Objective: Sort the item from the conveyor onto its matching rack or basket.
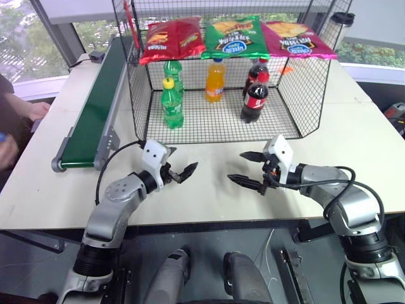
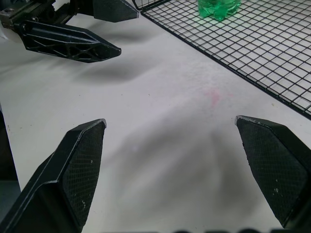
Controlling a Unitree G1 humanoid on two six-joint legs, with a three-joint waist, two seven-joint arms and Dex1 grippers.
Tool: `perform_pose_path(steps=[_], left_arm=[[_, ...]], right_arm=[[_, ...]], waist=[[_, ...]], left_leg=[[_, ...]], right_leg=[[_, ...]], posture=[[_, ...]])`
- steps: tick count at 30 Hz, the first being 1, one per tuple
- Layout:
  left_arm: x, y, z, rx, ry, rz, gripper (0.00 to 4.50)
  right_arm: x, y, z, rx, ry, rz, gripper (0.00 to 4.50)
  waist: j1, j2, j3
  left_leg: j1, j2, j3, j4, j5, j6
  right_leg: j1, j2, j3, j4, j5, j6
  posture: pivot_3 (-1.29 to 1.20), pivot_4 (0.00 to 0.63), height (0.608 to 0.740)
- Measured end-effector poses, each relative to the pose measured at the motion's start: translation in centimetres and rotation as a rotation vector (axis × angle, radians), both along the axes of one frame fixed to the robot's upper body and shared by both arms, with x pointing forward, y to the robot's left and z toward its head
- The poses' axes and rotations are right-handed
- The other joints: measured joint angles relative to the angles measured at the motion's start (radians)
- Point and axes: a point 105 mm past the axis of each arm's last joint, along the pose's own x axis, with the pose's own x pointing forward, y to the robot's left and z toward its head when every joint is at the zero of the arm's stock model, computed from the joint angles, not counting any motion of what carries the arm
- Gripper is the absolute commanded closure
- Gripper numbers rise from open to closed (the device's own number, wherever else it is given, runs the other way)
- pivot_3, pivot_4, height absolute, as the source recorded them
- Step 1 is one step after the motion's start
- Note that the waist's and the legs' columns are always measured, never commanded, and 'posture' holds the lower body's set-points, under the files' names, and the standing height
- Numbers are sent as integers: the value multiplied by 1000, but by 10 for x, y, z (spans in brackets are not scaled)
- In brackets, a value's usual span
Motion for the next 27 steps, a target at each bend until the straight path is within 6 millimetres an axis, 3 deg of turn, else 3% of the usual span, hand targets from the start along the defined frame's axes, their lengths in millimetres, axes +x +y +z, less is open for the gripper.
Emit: perform_pose_path(steps=[27], left_arm=[[0, 0, 0, 0, 1, -2, 0]], right_arm=[[0, 0, 0, 0, 0, 1, 87]], waist=[[0, 0, 0]], left_leg=[[0, 0, 0, 0, 0, 0]], right_leg=[[0, 0, 0, 0, 0, 0]], posture=[[0, 150, 738]])
